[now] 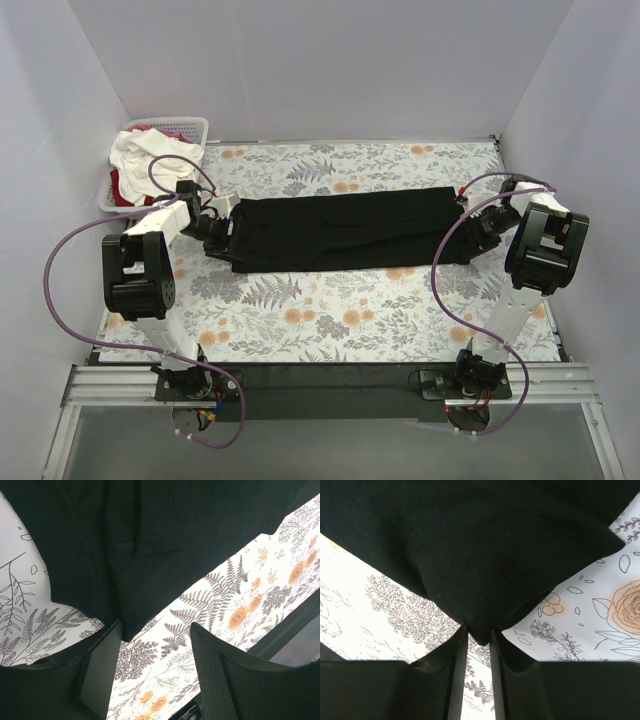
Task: Fold and stack the t-shirts
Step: Fold the tshirt
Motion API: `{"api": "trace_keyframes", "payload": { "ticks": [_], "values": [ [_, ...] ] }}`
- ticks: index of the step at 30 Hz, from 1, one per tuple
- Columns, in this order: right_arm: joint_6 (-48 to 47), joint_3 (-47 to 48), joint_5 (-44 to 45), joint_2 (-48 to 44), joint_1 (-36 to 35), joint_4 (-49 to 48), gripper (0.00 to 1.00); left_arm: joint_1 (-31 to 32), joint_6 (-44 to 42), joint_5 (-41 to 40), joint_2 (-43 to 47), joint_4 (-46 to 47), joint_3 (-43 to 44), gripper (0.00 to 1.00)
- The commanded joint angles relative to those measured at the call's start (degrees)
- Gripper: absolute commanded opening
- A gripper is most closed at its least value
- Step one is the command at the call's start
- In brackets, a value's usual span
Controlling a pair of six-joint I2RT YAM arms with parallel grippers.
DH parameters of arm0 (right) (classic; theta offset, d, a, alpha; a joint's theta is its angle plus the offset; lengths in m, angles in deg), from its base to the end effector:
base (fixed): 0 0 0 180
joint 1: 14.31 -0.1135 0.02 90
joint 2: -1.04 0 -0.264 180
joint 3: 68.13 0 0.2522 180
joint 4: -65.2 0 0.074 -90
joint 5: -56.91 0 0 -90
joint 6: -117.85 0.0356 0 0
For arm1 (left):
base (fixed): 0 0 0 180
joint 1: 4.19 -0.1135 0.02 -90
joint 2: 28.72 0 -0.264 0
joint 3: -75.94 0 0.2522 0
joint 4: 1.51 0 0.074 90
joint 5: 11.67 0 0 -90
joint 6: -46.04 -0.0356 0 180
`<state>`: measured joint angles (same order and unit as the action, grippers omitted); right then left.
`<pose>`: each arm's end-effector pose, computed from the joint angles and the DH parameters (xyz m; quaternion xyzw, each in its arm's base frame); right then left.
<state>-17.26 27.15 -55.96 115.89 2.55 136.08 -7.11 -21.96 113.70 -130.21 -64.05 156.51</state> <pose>0.3559 -0.0934 0.1618 -0.2384 0.9507 0.1719 0.0988 0.3205 -0.0043 0.1798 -0.1883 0.9325 -0.3081 0.0033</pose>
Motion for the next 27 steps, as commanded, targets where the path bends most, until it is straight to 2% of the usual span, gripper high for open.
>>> {"api": "trace_keyframes", "payload": {
  "ticks": [1,2,7,11,15,18,19,22,27],
  "values": [
    [0.01,1.54,-1.03,0.11,0.01,0.18,0.27,-0.16,0.24,1.27,1.91,0.96,0.51,0.56],
    [0.01,1.63,-0.95,0.20,0.01,0.18,0.22,-0.16,-0.11,1.36,1.48,0.35,0.78,0.56],
    [-0.16,1.89,-0.86,0.03,0.10,0.09,0.13,-0.16,-0.47,-0.22,1.74,0.43,-0.53,0.56],
    [-0.42,2.33,-0.51,0.11,0.01,0.27,0.01,-0.16,-0.55,-1.01,1.21,0.96,-1.59,0.55],
    [-0.60,3.82,0.28,0.11,0.01,0.36,0.01,-0.16,-0.55,-2.33,0.07,1.05,-1.68,0.50],
    [-0.95,4.53,1.16,-0.06,0.10,0.62,0.01,-0.07,-0.82,-2.24,-0.90,0.00,-1.33,0.34],
    [-1.30,4.79,1.51,-0.15,0.10,0.80,0.01,-0.16,-0.82,-2.41,-0.99,-0.27,-0.89,0.19],
    [-2.88,5.06,3.79,-0.41,0.01,1.41,0.01,-0.16,-1.43,-4.08,-1.43,-1.41,0.60,0.02],
    [-4.73,6.72,10.65,0.11,-0.07,1.68,0.01,-0.16,-3.71,-8.29,-1.95,-4.04,2.80,0.00]
  ]
}}
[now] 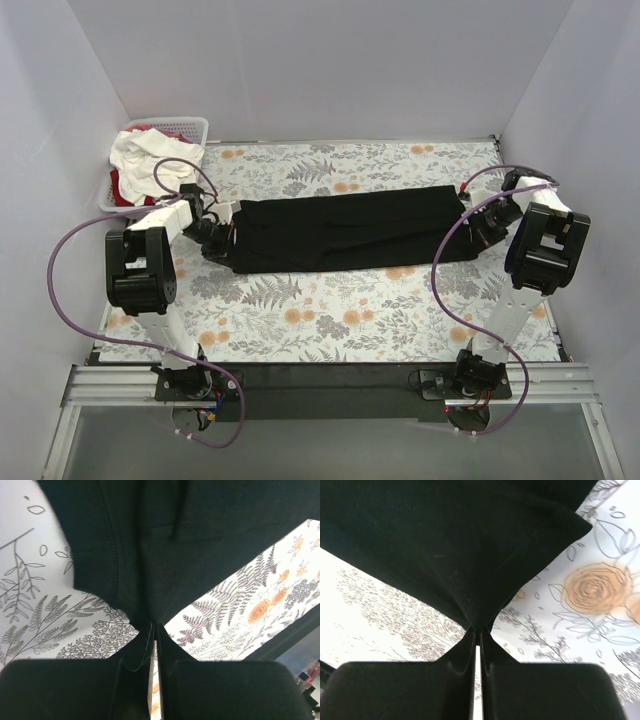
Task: Fold and stack the t-shirts
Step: Fold the tshirt
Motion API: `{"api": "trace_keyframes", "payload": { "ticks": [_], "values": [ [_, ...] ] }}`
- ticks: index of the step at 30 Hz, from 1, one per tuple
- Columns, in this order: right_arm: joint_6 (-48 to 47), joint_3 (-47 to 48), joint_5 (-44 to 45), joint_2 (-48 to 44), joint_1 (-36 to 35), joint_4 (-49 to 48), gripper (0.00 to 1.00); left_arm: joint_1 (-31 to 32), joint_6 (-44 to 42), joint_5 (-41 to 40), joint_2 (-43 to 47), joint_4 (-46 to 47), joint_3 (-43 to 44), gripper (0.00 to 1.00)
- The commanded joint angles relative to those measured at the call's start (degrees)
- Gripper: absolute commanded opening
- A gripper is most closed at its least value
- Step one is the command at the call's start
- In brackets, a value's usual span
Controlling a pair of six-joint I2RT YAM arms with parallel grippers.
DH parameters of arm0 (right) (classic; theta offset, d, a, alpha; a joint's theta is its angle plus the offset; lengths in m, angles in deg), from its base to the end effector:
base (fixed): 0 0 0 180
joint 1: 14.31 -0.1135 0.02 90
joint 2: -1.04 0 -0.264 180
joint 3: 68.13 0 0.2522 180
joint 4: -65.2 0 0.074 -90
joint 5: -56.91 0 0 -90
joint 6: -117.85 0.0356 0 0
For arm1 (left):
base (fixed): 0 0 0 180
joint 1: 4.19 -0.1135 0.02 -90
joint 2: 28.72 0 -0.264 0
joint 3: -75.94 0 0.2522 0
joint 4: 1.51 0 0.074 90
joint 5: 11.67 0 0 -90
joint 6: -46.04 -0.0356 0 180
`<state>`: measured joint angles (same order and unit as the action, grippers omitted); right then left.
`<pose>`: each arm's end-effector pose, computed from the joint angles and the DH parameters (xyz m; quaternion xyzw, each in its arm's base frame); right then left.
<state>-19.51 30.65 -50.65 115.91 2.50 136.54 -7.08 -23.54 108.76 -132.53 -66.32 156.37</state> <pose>0.3651 -0.0991 0.1753 -0.2636 0.9522 0.1175 0.0998 0.3183 -0.0020 0.1651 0.1909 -0.9458 0.2617 0.0249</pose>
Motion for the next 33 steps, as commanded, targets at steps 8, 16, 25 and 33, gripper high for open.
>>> {"api": "trace_keyframes", "payload": {
  "ticks": [8,16,25,33],
  "values": [
    [-1.34,4.28,5.80,1.59,-3.63,2.44,0.27,-0.09,-4.25,-3.11,-0.43,-5.46,6.00,0.10],
    [2.87,11.47,3.86,-1.74,-4.16,5.34,0.51,0.43,-4.52,1.64,4.58,-6.96,12.77,0.36],
    [18.39,10.01,-20.80,-8.26,-16.72,1.76,0.47,5.35,5.40,6.65,1.86,0.32,10.50,0.36],
    [42.76,-3.26,-29.02,-9.31,-31.75,-26.67,0.59,7.64,13.23,2.18,-0.34,6.22,6.54,0.37]
  ]
}}
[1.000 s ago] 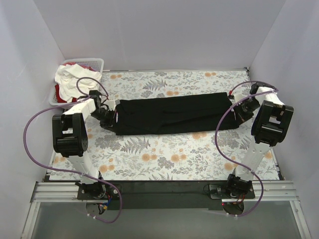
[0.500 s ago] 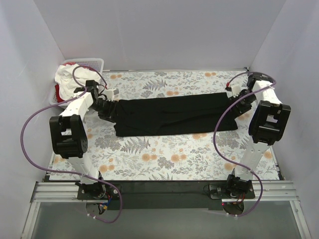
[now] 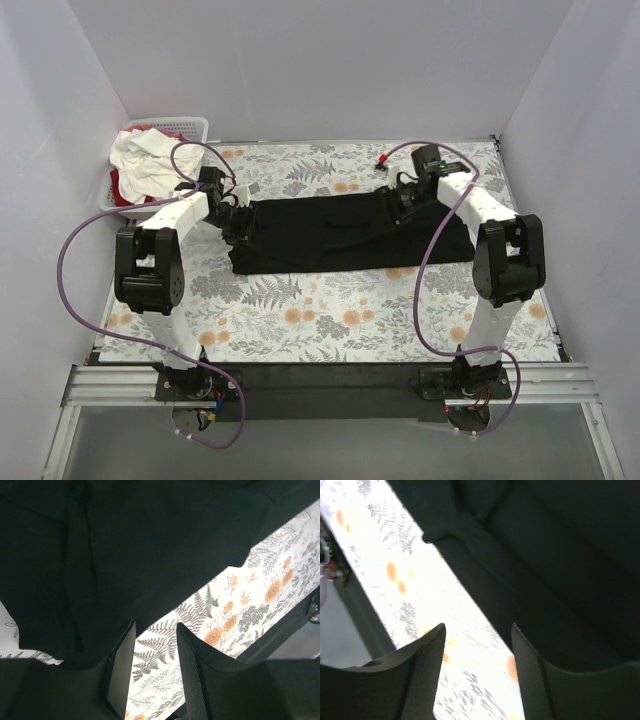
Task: Fold and stack the t-shirts
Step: Fold the tshirt
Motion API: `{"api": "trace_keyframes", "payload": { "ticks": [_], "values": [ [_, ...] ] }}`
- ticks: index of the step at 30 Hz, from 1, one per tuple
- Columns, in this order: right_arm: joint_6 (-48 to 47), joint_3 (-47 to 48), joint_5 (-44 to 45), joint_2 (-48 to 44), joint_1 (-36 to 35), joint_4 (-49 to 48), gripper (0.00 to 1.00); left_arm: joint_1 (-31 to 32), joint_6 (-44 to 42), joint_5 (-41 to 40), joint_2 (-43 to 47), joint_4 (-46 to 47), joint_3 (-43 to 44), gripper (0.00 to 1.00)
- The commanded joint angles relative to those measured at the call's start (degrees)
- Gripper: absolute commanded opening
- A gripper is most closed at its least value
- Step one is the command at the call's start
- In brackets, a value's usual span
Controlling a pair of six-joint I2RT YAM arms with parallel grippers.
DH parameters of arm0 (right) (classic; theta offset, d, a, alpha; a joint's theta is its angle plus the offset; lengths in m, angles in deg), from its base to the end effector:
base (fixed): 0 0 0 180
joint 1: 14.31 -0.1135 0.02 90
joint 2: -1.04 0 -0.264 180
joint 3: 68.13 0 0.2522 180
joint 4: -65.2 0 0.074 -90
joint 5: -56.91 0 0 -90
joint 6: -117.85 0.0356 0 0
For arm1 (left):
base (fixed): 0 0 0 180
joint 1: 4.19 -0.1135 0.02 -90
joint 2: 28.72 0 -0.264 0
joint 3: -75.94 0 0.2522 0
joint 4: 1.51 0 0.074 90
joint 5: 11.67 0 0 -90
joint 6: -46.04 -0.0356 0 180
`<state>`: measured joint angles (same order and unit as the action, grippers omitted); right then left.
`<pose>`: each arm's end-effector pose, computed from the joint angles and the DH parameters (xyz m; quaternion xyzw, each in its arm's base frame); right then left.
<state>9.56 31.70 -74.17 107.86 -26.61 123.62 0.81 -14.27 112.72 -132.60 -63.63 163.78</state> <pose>0.3748 0.1057 0.2438 -0.3134 0.8628 0.3319 0.2170 0.3439 -0.0503 0.1989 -0.1734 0.9348 -0.3101 0.0064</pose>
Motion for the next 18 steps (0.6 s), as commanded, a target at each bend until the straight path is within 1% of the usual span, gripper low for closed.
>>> {"api": "trace_keyframes", "payload": {
  "ticks": [1,2,3,5,6,7,9,13,18],
  "values": [
    [16.15,-5.98,-5.68,-1.44,-3.95,-16.60,0.63,-0.25,4.06,-2.22,-0.88,3.71,-0.87,0.38],
    [18.61,-7.21,-5.59,-1.62,-6.58,-19.06,0.65,-0.25,4.23,-2.31,-1.24,3.80,-0.87,0.39],
    [23.16,-9.57,-5.50,-1.88,-7.99,-24.40,0.66,-0.25,4.49,-2.22,-1.59,3.80,-0.87,0.42],
    [27.58,-11.52,-3.14,-2.24,-11.94,-29.43,0.70,-0.25,4.67,-1.96,-2.47,3.80,-1.13,0.42],
    [31.78,-13.71,-2.17,-2.15,-13.09,-31.72,0.71,-0.25,4.85,-2.13,-2.65,3.97,-1.48,0.43],
    [33.65,-14.42,-1.03,-1.89,-14.06,-35.31,0.72,-0.25,5.20,-2.40,-2.91,4.32,-1.75,0.43],
    [37.16,-16.09,0.56,-0.23,-16.44,-37.54,0.72,-0.25,5.20,-3.28,-3.35,4.41,-2.19,0.44],
    [45.07,-18.64,0.83,2.68,-18.11,-42.46,0.72,-0.25,5.20,-5.03,-3.70,4.50,-2.36,0.44],
    [48.07,-19.79,0.30,4.71,-19.87,-46.59,0.72,-0.25,4.41,-6.44,-3.62,4.76,-2.89,0.46]
  ]
}}
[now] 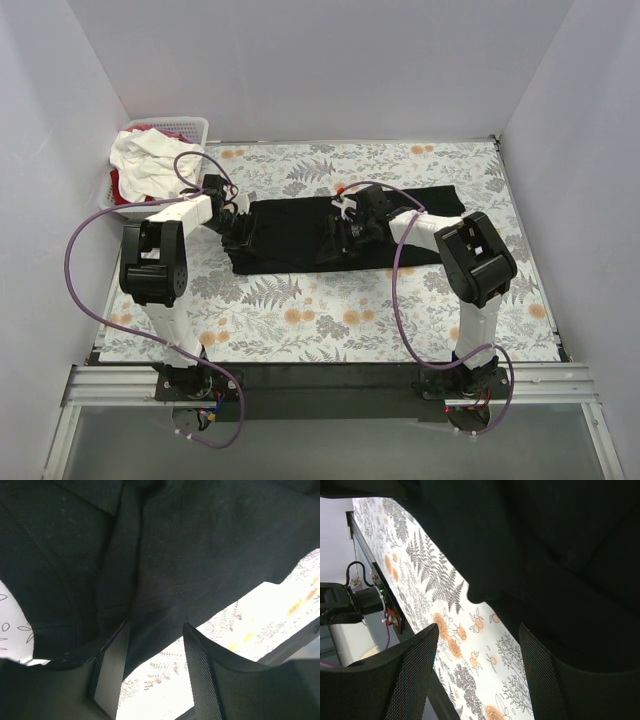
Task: Fold and stack the t-shirts
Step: Fold the tshirt
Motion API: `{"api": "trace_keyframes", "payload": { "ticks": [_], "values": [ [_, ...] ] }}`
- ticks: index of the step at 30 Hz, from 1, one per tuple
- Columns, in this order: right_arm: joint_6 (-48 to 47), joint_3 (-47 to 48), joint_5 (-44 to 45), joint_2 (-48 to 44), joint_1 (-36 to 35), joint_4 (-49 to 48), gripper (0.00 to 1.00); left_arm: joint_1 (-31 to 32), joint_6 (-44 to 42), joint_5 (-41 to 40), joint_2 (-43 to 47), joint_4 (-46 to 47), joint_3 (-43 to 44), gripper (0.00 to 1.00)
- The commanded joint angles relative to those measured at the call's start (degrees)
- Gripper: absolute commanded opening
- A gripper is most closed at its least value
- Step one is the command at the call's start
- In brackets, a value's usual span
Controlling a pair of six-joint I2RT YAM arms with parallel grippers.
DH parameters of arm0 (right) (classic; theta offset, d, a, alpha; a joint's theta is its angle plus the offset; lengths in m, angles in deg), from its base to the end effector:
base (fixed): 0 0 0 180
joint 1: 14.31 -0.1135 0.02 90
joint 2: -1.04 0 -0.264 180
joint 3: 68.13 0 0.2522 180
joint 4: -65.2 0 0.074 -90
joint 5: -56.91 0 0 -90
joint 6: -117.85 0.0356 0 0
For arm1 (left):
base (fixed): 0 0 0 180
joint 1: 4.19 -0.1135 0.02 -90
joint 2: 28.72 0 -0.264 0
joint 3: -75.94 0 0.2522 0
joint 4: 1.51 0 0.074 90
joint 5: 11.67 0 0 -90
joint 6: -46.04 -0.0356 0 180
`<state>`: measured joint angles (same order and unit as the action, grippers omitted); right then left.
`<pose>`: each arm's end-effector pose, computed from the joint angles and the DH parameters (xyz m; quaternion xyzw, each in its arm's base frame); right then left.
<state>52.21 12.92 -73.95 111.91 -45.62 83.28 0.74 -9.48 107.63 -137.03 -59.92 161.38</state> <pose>0.3301 0.2280 0.1599 -0.1782 0.8654 0.4452 0.1455 0.3484 -0.0475 0.1623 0.2274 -0.9377 0.2622 0.0158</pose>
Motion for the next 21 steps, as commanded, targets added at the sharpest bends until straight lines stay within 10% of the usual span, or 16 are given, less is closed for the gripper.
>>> {"api": "trace_keyframes", "payload": {
  "ticks": [1,21],
  "values": [
    [5.87,-1.37,0.17,0.66,-1.29,-6.86,0.72,-0.18,-0.38,-1.35,0.91,1.22,-0.58,0.47],
    [12.99,-1.37,1.75,5.85,-4.37,-11.96,0.60,-1.76,2.26,-2.14,2.67,1.84,-1.28,0.48]
  ]
}}
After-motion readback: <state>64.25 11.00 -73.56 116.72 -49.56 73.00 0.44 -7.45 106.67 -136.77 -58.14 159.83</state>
